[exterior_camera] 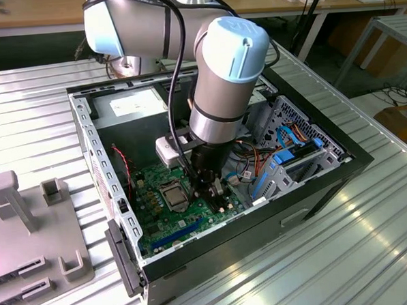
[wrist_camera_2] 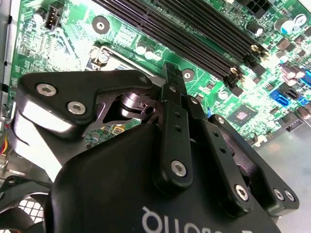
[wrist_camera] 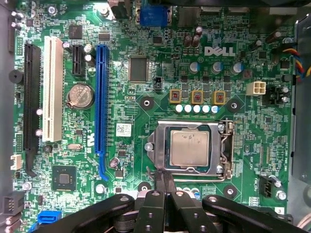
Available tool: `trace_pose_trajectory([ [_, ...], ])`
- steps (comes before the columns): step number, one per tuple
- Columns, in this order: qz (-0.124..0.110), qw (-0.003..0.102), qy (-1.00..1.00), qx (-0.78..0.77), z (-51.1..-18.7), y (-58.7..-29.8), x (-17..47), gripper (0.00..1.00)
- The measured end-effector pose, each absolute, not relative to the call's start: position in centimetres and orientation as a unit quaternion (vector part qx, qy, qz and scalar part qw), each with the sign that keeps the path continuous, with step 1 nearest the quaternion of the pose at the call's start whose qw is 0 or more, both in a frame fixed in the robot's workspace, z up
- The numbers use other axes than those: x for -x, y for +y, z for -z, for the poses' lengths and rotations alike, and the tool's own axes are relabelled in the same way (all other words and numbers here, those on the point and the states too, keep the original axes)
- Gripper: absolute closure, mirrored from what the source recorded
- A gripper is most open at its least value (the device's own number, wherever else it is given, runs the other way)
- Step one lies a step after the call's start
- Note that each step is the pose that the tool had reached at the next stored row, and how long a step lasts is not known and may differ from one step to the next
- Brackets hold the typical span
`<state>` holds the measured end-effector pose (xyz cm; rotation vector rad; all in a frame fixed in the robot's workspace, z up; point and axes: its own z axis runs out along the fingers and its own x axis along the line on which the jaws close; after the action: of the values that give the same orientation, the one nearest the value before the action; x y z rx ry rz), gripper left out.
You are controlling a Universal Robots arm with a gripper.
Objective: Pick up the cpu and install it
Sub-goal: 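Install the first cpu locking lever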
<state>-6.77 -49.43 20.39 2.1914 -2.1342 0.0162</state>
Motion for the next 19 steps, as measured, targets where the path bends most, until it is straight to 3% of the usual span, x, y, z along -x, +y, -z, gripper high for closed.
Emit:
trace_pose_trajectory([
  [19, -0.007, 0.044, -0.697, -0.716, -20.22, -49.44, 6.26, 0.89],
])
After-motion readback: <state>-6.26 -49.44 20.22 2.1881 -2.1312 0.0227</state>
